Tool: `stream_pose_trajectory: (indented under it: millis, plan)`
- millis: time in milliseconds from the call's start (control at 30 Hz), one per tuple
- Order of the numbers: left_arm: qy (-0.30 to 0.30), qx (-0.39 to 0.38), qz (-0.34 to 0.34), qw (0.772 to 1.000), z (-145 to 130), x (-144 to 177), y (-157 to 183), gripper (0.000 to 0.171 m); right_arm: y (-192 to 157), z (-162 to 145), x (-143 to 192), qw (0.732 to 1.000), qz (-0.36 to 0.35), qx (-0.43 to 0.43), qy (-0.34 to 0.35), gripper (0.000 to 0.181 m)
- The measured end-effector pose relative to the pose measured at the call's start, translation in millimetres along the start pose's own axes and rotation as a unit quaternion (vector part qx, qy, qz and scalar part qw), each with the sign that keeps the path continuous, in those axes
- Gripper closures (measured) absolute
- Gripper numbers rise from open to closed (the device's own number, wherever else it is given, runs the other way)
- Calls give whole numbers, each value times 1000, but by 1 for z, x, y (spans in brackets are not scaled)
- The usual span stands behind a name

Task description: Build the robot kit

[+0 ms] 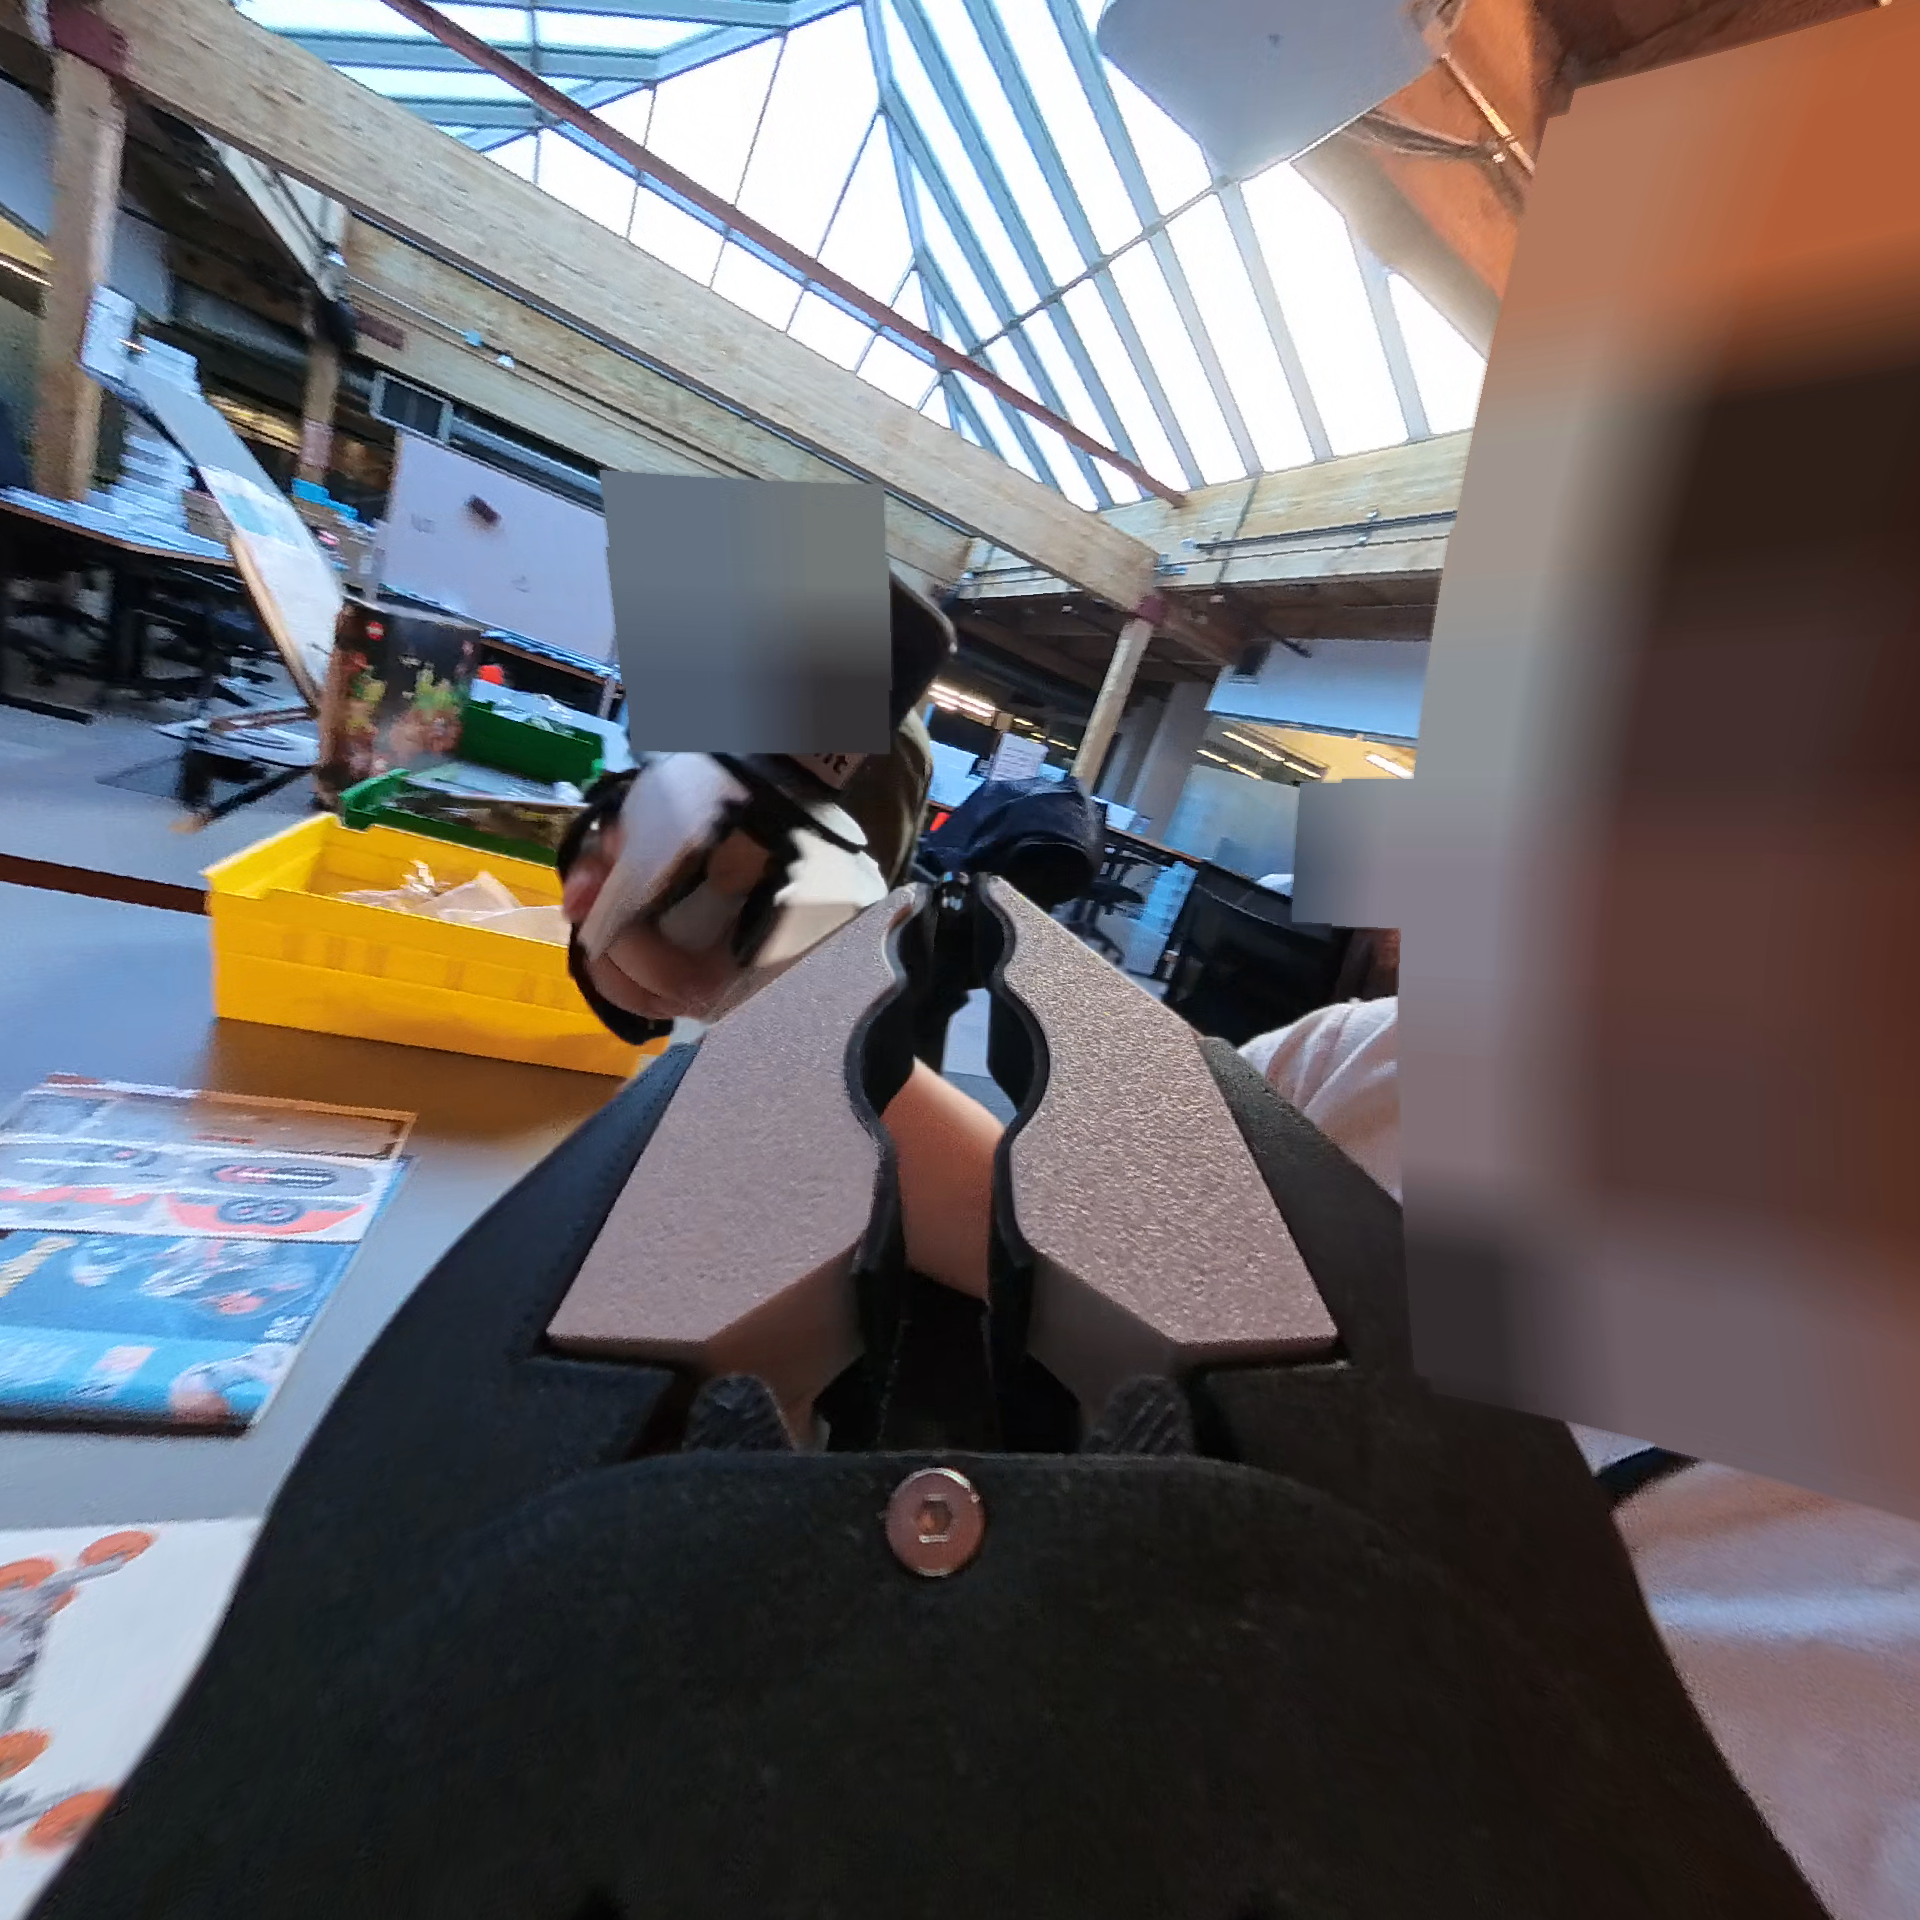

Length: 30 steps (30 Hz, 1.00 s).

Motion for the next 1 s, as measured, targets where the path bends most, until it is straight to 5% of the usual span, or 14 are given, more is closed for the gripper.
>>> stream_pose_trajectory:
  millis: [133, 333, 533, 1000]
  plan:
    - [-3, -27, 25, 999, 14, 13, 9, 167, 15, -83, -4, 958, -62, -184, -209, 156]
    - [10, -41, 13, 999, 25, 20, 19, 167, -31, -185, -25, 916, -78, -340, -200, 161]
    - [-1, -40, 14, 999, 26, 18, 23, 167, -32, -205, -43, 890, -116, -393, -201, 155]
    - [-25, -50, -1, 998, 23, 15, 31, 167, -26, -219, -42, 893, -58, -385, -228, 151]
Point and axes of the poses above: each gripper's, where its closed fingertips meet, x back along the fingers, z out of its top, y = z × x across the jaws, the point moved 7 cm from there along x, back along the fingers, and after that the axes turned 5 degrees about -x, right-handed, at the moved point
